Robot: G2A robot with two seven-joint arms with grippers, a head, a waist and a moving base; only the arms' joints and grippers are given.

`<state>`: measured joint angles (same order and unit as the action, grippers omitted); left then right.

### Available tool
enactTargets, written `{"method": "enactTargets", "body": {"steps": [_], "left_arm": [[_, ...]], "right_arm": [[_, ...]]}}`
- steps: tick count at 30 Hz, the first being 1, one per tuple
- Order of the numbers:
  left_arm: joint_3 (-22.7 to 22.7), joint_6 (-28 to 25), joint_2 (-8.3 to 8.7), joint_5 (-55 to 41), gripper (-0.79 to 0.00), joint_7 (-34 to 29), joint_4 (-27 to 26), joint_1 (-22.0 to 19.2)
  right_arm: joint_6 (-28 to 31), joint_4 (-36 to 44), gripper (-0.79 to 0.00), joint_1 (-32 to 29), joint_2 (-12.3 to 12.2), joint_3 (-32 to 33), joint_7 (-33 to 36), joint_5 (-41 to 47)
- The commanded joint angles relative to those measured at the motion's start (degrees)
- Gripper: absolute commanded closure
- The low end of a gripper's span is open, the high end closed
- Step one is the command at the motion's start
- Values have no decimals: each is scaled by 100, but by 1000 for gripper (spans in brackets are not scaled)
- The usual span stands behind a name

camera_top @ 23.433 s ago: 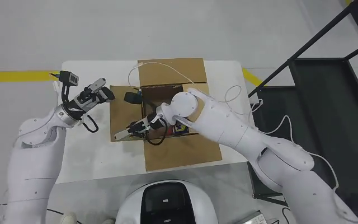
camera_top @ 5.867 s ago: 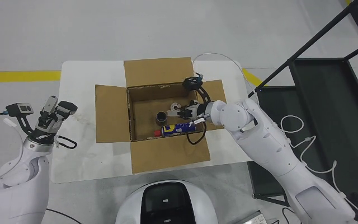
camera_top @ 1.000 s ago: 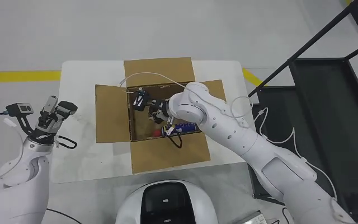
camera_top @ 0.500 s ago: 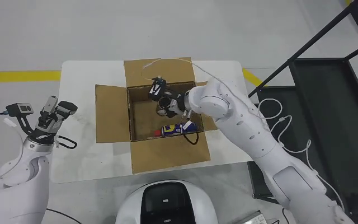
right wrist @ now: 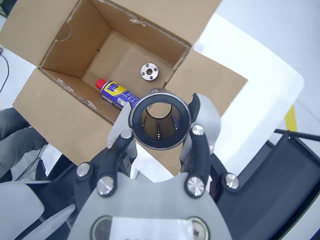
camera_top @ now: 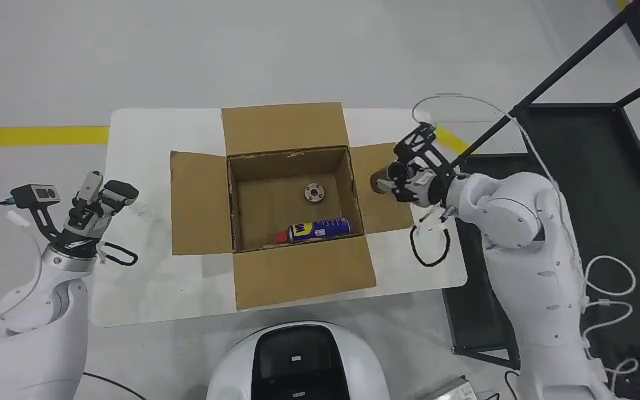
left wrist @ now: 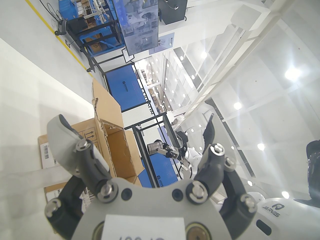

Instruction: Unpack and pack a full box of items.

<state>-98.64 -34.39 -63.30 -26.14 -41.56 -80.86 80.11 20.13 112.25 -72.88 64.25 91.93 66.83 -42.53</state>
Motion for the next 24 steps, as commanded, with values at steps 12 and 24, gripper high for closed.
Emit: {"method": "enactTargets", "body": {"steps": [12,24], "left_arm": [[0,0,0,0,-785,0,0,0],[0,0,0,0,-785,0,0,0]], "right_arm": [[452,-1010,0,-391,-188,1089,-619,-203],[600,-3346,0,674,-257,394,-1372,-1244]]}}
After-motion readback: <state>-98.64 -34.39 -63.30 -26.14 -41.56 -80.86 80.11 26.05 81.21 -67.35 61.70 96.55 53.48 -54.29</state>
